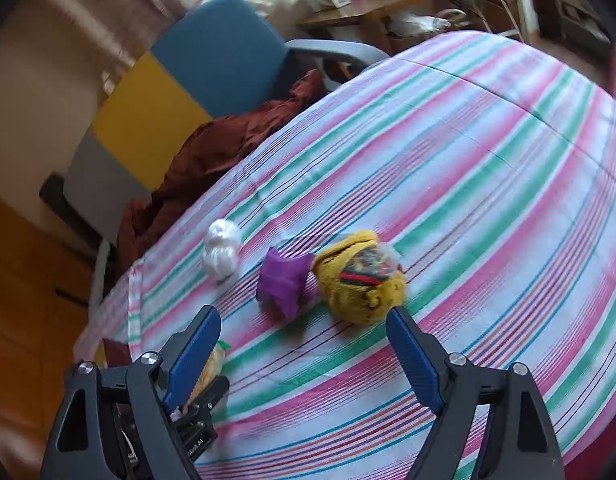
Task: Organize objects
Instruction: 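Grasp the wrapped biscuit packet with the left tool while the right tool grasps a purple packet, then carry the biscuit packet and purple packet into the gold tray and release both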
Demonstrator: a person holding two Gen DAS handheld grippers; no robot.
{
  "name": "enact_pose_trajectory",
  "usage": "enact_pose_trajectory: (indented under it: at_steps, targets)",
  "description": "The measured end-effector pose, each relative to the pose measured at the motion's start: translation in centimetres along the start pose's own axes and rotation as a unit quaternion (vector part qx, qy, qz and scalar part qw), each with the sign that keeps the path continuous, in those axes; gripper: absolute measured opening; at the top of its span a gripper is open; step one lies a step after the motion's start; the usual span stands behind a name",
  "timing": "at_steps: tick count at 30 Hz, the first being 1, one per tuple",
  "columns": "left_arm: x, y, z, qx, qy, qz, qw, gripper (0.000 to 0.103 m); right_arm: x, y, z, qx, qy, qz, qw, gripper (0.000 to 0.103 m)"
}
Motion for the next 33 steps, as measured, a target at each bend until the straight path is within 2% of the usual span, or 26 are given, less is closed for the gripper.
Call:
enact_pose_trajectory:
  at_steps: [2, 4, 8, 12, 14, 16, 17, 18, 19, 20, 22, 26, 33]
  targets:
    - [0.1, 0.1, 0.0, -0.001, 0.0, 0.008, 1.0, 0.05, -0.4, 2.1, -0.5, 0.069, 0.015, 0.029, 0.997, 0.086]
    - [0.2, 0.3, 0.2, 0.002, -0.002, 0.015, 0.9999, 0.05, -1.2, 4.3, -1.4, 0.151, 0.026, 0.069, 0.986, 0.086]
    - [0.3, 0.5, 0.4, 0.005, -0.009, 0.022, 0.9997, 0.05, -5.0, 6.9, -3.1, 0.281, 0.077, 0.132, 0.948, 0.086]
    - [0.3, 0.5, 0.4, 0.01, -0.013, 0.032, 0.9994, 0.05, -9.4, 7.4, -4.1, 0.352, 0.126, 0.191, 0.908, 0.086]
    - [0.3, 0.6, 0.5, 0.012, -0.014, 0.037, 0.9991, 0.05, -11.5, 7.0, -4.2, 0.364, 0.157, 0.205, 0.895, 0.086]
    - [0.3, 0.8, 0.6, 0.013, -0.015, 0.044, 0.9988, 0.052, -13.2, 6.1, -4.0, 0.365, 0.183, 0.216, 0.887, 0.084]
    - [0.4, 0.8, 0.6, 0.014, -0.017, 0.048, 0.9986, 0.052, -13.9, 5.7, -3.7, 0.36, 0.196, 0.208, 0.888, 0.074]
    - [0.3, 0.8, 0.6, 0.013, -0.018, 0.05, 0.9985, 0.052, -13.6, 5.8, -3.7, 0.354, 0.197, 0.187, 0.895, 0.068]
    - [0.4, 0.8, 0.6, 0.013, -0.02, 0.052, 0.9984, 0.052, -13.2, 5.9, -3.5, 0.349, 0.196, 0.166, 0.901, 0.047]
    - [0.4, 0.8, 0.6, 0.013, -0.021, 0.053, 0.9983, 0.052, -12.8, 6.0, -3.3, 0.35, 0.189, 0.164, 0.903, 0.039]
    - [0.4, 0.8, 0.6, 0.011, -0.023, 0.05, 0.9985, 0.051, -12.2, 6.0, -2.6, 0.348, 0.183, 0.164, 0.905, 0.038]
    - [0.4, 0.7, 0.7, 0.005, -0.028, 0.043, 0.9987, 0.05, -9.9, 6.7, -1.5, 0.324, 0.152, 0.124, 0.926, 0.038]
    - [2.0, 1.2, 1.1, 0.028, -0.016, 0.066, 0.9973, 0.048, -7.2, 7.7, 0.3, 0.28, 0.105, 0.102, 0.949, 0.038]
Point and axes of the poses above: each gripper's, at about its wrist camera, not at the fingertips, and x roughly against the way its jaws point, y to its left, z to its underside, the point moved 5 cm from there along -x, roughly the way its jaws point, and after that the axes turned 11 degrees about y, right-handed, at the moved point
